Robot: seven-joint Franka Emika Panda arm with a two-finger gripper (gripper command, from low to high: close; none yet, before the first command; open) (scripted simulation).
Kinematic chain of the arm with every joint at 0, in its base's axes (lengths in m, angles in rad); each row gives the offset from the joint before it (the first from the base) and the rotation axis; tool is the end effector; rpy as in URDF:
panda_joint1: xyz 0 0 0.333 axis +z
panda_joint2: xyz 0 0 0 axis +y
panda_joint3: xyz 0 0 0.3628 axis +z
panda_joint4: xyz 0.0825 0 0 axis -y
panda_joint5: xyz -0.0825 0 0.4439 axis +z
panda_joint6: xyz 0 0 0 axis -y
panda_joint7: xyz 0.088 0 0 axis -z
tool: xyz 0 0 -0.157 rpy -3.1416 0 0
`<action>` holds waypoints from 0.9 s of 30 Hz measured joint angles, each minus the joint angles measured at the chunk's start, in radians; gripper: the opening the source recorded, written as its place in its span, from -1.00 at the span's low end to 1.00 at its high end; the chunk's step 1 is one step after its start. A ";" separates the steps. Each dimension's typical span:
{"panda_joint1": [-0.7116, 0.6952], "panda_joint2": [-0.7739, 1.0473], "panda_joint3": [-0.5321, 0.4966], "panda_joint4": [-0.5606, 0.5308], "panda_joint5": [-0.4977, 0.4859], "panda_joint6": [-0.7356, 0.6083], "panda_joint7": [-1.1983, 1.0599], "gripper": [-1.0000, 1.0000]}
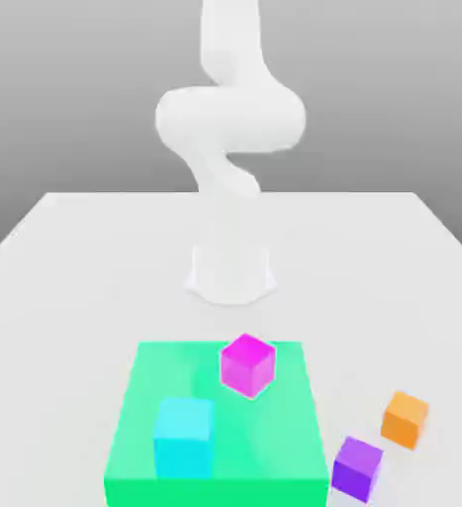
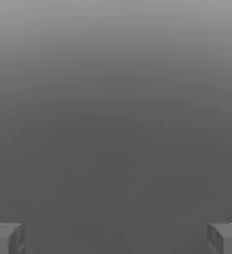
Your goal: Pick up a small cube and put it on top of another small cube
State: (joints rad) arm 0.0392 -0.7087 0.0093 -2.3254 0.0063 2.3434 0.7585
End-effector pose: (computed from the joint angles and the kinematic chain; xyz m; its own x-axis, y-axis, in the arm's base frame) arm 0.4432 0.0229 0.6653 0.5735 -0.6623 0.4821 -0.4802 -0.7486 -0.4572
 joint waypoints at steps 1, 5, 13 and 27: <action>0.017 0.039 0.004 -0.011 0.002 0.019 -0.017 0.00; 0.077 0.187 0.025 -0.052 0.012 0.089 -0.084 0.00; 0.181 0.477 0.086 -0.132 0.016 0.227 -0.205 0.00; 0.355 0.988 0.127 -0.232 -0.130 0.492 -0.270 0.00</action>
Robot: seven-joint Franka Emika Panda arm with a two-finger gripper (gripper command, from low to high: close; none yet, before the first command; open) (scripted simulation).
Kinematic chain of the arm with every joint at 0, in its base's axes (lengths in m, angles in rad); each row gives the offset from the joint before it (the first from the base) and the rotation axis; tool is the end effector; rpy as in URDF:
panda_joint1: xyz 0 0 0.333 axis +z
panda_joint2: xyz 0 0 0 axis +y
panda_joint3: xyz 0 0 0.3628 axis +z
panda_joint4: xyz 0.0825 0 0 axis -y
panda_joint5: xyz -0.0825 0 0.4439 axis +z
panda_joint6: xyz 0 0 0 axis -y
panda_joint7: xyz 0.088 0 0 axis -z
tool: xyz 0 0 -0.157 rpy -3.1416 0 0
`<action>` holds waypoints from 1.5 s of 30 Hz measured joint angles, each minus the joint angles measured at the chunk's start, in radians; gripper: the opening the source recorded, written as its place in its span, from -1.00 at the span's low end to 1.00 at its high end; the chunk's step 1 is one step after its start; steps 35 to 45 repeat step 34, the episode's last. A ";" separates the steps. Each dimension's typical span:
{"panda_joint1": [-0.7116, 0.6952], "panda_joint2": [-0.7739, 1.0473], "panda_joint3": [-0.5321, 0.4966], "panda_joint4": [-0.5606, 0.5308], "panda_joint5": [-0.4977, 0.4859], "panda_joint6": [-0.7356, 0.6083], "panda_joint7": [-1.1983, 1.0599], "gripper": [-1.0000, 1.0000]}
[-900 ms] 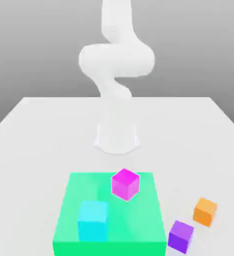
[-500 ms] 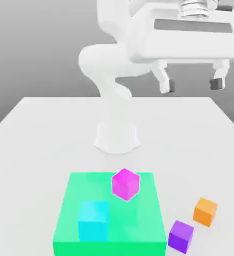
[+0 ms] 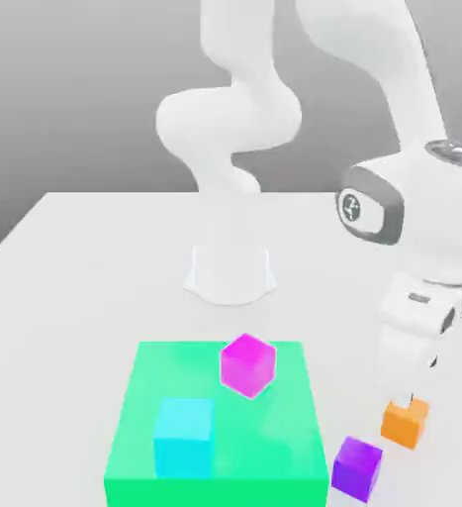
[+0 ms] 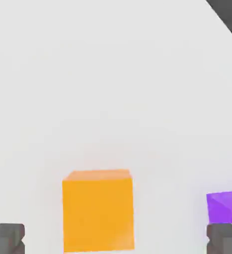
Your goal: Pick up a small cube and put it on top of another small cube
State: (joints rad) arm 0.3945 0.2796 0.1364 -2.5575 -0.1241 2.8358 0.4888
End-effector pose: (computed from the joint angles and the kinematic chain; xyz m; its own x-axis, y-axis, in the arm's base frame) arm 0.4080 0.2519 0.1045 0.9880 0.1545 0.0030 0.1545 -0.9880 -0.0015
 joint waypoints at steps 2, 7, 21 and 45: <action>0.024 0.072 -0.028 0.014 -0.026 0.056 0.018 0.00; 0.035 0.105 -0.041 0.021 -0.036 0.082 0.027 -1.00; -0.160 -0.174 -0.118 0.106 0.088 -0.280 -0.089 -1.00; -0.429 -0.177 -0.192 0.214 0.138 -0.391 -0.152 1.00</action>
